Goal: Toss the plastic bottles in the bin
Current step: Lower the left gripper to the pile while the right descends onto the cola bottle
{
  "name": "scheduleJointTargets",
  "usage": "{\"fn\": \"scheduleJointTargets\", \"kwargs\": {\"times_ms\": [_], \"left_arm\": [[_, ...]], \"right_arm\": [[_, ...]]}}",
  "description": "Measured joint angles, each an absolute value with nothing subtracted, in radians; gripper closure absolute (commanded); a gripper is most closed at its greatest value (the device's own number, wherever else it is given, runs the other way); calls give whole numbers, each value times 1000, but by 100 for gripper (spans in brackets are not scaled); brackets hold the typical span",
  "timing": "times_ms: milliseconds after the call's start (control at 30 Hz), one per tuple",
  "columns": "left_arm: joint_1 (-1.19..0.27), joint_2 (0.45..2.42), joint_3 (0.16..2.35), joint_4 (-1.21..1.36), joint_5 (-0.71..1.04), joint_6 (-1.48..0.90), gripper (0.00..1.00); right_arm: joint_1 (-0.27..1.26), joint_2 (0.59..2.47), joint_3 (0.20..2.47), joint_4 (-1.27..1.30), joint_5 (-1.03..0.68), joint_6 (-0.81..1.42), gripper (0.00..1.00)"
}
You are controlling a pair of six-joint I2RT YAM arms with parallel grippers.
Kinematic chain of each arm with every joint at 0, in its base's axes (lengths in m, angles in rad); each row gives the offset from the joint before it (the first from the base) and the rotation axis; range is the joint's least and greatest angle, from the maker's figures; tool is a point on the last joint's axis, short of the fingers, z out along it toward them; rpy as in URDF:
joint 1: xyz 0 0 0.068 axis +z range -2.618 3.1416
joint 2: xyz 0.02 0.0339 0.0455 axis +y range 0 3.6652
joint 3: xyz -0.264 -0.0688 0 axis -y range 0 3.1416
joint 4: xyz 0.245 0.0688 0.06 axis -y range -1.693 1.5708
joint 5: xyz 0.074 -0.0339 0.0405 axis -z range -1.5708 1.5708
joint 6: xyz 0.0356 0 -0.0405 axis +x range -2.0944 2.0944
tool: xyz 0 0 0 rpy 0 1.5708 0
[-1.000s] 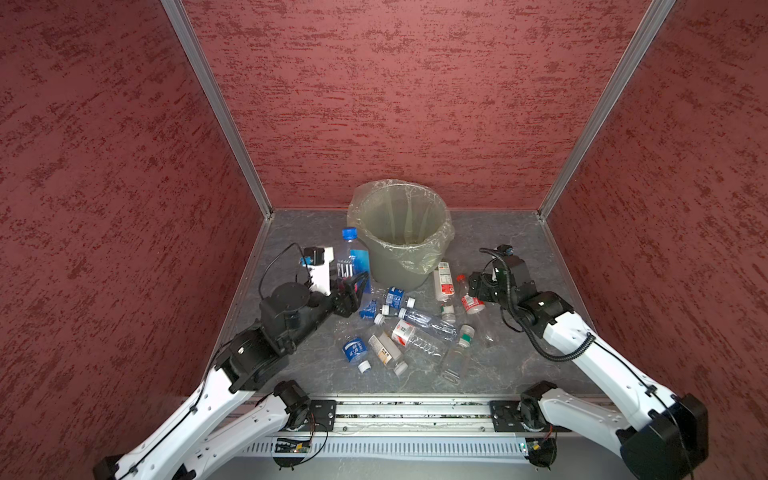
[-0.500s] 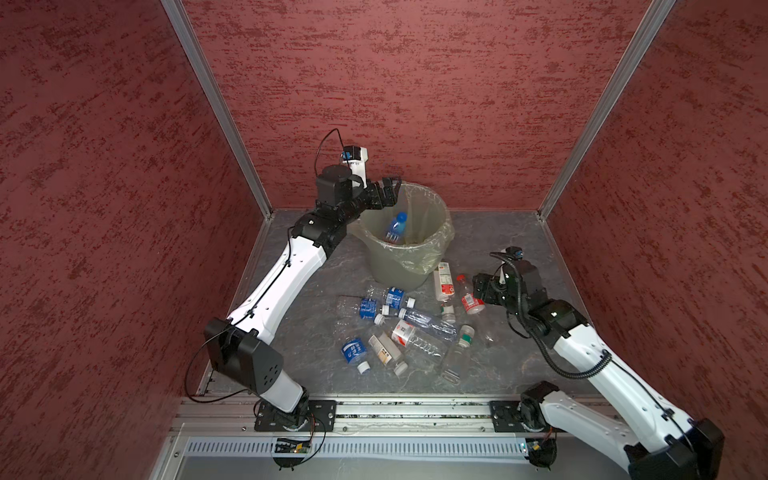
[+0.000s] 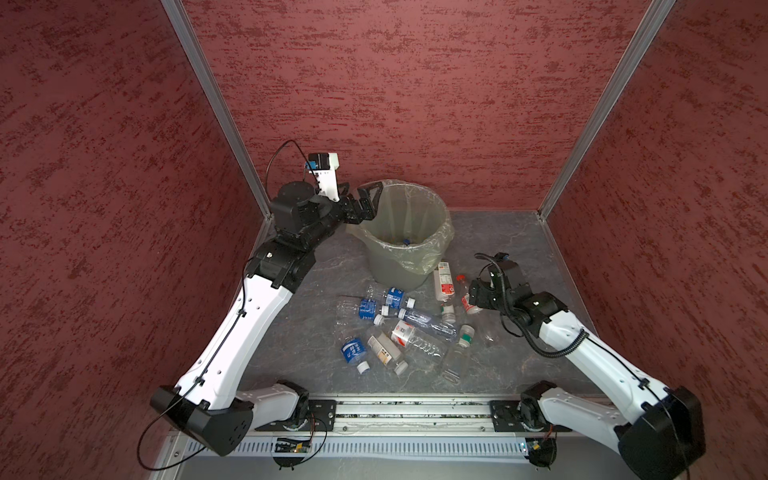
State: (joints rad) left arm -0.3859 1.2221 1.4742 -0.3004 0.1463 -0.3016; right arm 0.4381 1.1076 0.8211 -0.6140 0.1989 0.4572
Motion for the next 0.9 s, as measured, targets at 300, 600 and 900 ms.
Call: {"fn": "scheduleJointTargets", "kwargs": {"times_ms": [300, 600, 900], "left_arm": [[-375, 1049, 1213, -374, 157, -310, 0], [-374, 860, 968, -413, 196, -363, 1], [-459, 705, 705, -447, 205, -464, 0]], "right_arm": [[442, 1196, 821, -641, 169, 463, 19], [442, 1281, 822, -658, 157, 463, 19], [442, 1415, 833, -664, 161, 452, 21]]}}
